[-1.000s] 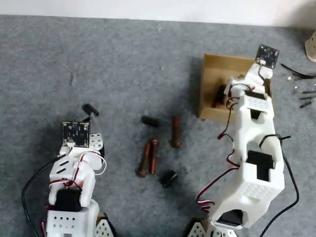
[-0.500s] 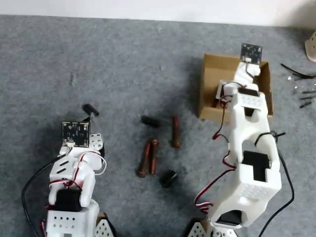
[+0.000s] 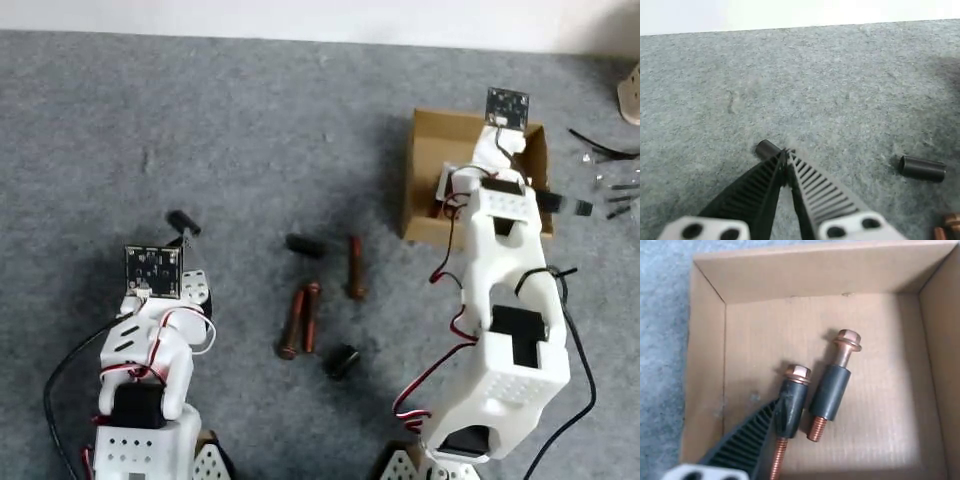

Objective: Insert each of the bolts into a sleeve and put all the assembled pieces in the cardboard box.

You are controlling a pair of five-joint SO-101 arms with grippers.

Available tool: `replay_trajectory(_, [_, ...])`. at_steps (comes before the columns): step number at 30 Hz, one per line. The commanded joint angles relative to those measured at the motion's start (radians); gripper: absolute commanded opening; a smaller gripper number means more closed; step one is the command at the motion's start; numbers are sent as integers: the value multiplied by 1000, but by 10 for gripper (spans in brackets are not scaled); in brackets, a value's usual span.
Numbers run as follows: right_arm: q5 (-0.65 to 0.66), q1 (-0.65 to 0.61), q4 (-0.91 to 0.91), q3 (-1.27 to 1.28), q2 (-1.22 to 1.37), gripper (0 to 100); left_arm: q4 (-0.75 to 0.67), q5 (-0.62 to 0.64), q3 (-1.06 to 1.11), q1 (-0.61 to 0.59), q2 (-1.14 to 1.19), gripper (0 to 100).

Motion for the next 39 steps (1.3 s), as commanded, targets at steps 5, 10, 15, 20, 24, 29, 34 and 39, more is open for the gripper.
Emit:
replay_trajectory(5, [14, -12, 5, 16, -128, 900, -21, -6, 4, 15, -10, 9])
replay_trajectory(10, [14, -12, 4, 73, -142, 900, -21, -6, 4, 15, -10, 9])
replay_trajectory(15, [14, -2, 5, 77, -145, 900, -21, -6, 4, 13, -10, 10])
replay_trajectory(20, [14, 1, 5, 81, -219, 900, -21, -6, 4, 13, -10, 10])
replay_trajectory(24, [20, -2, 12, 99, -277, 900, -21, -6, 4, 13, -10, 10])
replay_trajectory(29, [21, -4, 8, 145, -343, 900, -21, -6, 4, 13, -10, 10])
replay_trajectory(34, [21, -5, 12, 145, -363, 899, -21, -6, 4, 13, -10, 10])
replay_trajectory(39, [15, 4, 170, 137, -360, 875, -21, -8, 4, 13, -10, 10])
